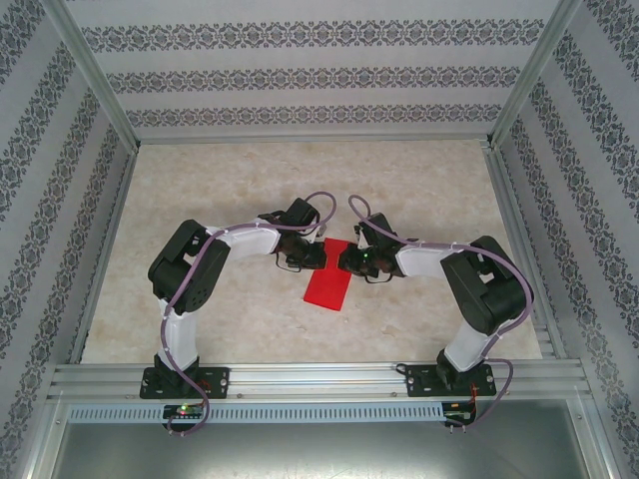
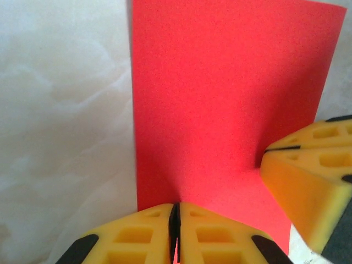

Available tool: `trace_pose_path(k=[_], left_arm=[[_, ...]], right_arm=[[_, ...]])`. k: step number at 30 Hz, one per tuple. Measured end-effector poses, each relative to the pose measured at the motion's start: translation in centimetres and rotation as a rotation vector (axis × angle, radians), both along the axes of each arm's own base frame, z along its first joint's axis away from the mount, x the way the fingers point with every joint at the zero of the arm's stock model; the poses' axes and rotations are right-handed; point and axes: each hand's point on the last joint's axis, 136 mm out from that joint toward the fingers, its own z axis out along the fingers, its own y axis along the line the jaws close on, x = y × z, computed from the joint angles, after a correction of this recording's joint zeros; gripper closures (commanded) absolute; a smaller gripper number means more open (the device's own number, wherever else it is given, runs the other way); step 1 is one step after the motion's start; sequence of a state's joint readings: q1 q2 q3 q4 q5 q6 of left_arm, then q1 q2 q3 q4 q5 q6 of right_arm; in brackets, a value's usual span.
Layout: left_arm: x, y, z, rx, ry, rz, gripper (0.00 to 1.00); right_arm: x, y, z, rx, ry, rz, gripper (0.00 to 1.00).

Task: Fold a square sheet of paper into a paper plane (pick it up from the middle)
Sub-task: Fold the square sheet of paper in half at the center of the table.

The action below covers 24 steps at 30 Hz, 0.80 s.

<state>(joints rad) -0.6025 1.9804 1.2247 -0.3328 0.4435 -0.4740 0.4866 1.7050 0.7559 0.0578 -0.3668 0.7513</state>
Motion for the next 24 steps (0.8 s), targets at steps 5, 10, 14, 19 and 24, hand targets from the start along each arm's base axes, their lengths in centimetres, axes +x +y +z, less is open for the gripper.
trace_pose_path(k=[5,10,14,19,24], left_arm=[[0.0,0.0,0.0,0.003,-0.001,0.0,0.86],[0.0,0.0,0.0,0.004,-0.002,-0.002,0.86],[0.0,0.0,0.0,0.004,-0.002,-0.002,0.86],[0.0,0.0,0.0,0.004,-0.002,-0.003,0.86],[0.0,0.0,0.0,0.005,-0.002,-0.003,0.86]], right_arm=[[0.0,-0.8,-0.1,0.01,-0.022,-0.018,0.89],[0.3,-2.6,-0.1,0.003,-0.03,-0.056,0.88],[0.5,-3.6,0.0,-0.007,-0.036,-0.076,0.88],[0.4,-3.6,1.0,-0.006,-0.05,-0.075,0.88],[1.2,-1.5,3.5,0.029,-0.114,-0.037,0.89]])
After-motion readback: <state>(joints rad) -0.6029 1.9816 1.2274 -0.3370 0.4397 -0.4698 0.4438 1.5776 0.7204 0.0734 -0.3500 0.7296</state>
